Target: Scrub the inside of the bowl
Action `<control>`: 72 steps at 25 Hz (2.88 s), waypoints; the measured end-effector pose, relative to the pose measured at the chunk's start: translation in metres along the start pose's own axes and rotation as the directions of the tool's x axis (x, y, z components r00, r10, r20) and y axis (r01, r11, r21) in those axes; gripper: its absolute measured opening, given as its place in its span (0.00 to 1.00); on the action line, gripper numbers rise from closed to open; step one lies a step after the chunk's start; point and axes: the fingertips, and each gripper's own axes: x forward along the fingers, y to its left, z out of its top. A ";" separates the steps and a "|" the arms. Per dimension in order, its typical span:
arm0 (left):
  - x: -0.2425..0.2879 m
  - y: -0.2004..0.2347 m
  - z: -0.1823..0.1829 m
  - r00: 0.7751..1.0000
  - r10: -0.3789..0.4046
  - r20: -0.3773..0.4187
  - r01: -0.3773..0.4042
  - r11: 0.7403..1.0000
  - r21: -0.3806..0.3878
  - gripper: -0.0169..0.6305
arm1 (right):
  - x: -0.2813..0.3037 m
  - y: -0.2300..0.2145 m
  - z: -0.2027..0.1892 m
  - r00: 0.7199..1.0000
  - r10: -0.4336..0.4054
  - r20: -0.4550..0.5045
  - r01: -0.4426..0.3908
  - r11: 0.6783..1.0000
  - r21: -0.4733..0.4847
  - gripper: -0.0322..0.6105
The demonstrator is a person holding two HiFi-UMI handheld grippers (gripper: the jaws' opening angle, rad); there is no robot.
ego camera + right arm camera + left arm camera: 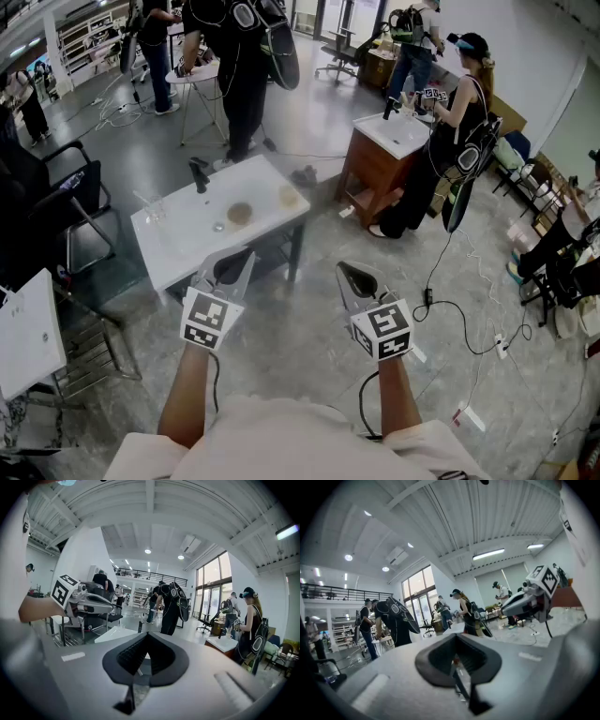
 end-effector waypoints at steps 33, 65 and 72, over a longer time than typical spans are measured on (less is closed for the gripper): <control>0.046 -0.074 -0.003 0.996 0.036 -0.083 -0.041 0.998 -0.054 0.03 | -0.037 -0.049 -0.037 0.991 0.130 0.039 -0.133 0.988 0.073 0.06; 0.294 0.146 -0.069 0.994 -0.082 -0.070 0.075 0.991 -0.107 0.03 | 0.251 -0.203 -0.022 0.999 -0.025 -0.040 0.029 0.993 0.111 0.06; 0.339 0.179 -0.087 0.988 -0.124 -0.088 0.114 0.987 -0.112 0.05 | 0.301 -0.225 -0.027 0.998 -0.033 -0.054 0.040 0.989 0.139 0.06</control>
